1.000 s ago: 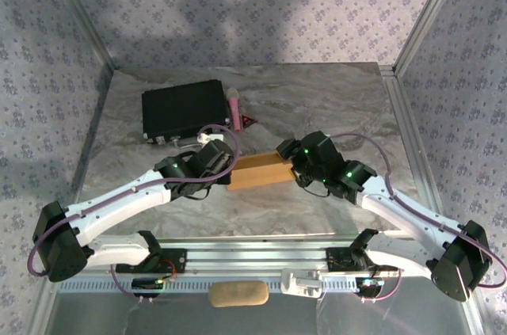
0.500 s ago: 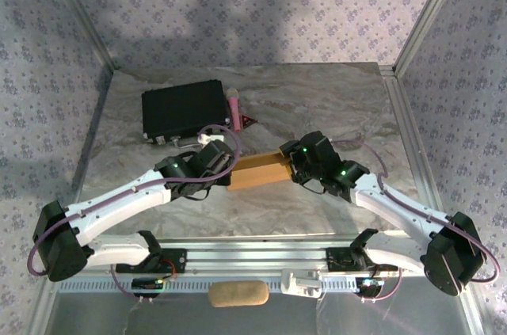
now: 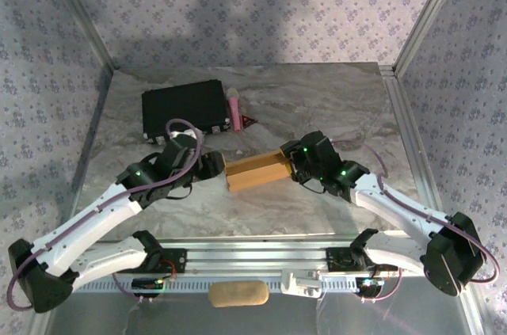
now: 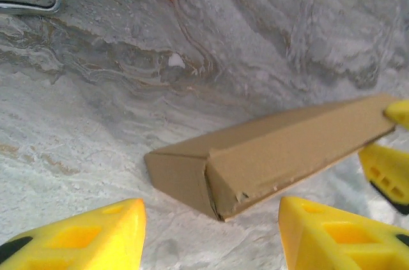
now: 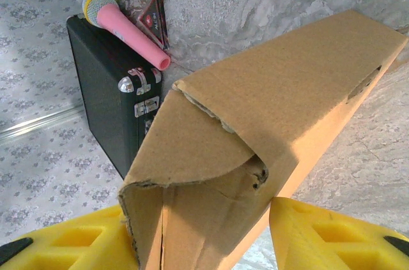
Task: Fold the paper box
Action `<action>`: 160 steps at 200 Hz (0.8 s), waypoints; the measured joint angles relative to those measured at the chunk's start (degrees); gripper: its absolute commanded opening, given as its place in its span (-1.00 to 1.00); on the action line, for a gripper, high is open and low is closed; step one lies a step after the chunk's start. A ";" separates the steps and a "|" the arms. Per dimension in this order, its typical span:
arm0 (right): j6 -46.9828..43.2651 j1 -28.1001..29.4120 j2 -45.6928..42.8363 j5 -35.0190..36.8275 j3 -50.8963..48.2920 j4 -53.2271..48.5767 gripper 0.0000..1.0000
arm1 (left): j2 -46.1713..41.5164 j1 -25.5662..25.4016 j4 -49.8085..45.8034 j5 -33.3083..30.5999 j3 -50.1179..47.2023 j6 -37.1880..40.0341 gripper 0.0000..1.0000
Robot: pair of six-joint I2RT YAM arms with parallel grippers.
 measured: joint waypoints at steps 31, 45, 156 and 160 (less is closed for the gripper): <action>-0.02 -0.13 0.00 -0.02 -0.02 0.00 0.07 | 2.32 1.01 3.82 4.55 -2.23 -3.45 0.01; -0.02 -0.17 0.00 -0.17 -0.02 0.00 0.07 | 3.50 1.01 6.01 6.16 -2.97 -4.55 -0.05; -0.04 -0.28 0.00 -0.33 -0.09 -0.04 0.04 | 2.16 0.98 16.76 9.18 -10.29 -9.35 -0.45; -0.04 -0.28 0.00 -0.35 -0.09 -0.04 0.04 | 2.05 0.98 16.81 9.20 -10.36 -9.42 -0.47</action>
